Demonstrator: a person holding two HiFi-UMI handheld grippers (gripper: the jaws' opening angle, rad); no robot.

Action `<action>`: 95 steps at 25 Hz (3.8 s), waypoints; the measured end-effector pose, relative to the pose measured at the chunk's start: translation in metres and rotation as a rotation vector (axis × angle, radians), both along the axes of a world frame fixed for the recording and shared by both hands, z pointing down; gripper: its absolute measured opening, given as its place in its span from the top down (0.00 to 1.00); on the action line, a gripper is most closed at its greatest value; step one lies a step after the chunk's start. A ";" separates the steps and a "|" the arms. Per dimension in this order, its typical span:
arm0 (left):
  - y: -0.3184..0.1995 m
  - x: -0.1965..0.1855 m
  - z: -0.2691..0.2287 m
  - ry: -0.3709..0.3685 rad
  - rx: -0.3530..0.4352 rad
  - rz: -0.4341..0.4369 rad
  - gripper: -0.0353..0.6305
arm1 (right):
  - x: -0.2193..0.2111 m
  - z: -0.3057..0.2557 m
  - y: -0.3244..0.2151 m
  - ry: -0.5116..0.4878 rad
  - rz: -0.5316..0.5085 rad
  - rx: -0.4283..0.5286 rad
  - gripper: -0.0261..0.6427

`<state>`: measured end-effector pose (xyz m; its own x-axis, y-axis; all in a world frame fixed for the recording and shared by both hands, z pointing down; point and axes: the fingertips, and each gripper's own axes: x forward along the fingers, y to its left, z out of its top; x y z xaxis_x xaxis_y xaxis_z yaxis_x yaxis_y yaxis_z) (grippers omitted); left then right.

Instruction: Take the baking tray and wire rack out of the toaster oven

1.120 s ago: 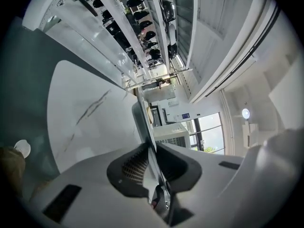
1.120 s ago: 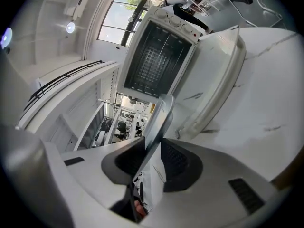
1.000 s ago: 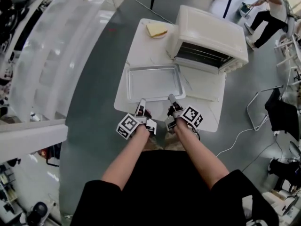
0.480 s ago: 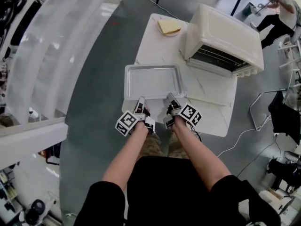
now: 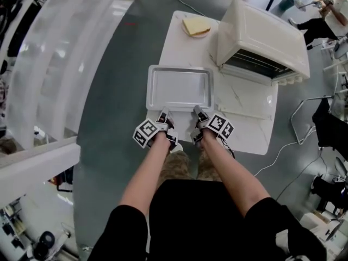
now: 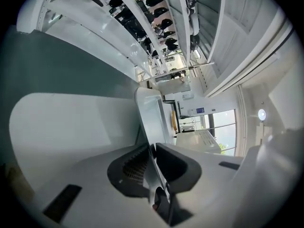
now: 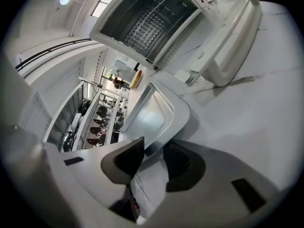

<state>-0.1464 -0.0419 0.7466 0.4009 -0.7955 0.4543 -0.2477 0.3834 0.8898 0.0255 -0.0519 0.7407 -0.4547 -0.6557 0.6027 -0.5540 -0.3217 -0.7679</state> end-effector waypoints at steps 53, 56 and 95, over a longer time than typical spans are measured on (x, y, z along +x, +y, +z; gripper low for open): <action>0.050 0.209 -0.274 -0.552 0.701 0.573 0.92 | 0.216 -0.237 0.090 0.407 -0.244 0.477 0.91; 0.030 0.249 -0.270 -0.567 0.697 0.609 0.92 | 0.254 -0.238 0.077 0.428 -0.213 0.485 0.91; -0.247 0.388 -0.120 0.093 0.435 -0.050 0.68 | 0.416 -0.123 -0.207 -0.143 0.385 0.413 0.70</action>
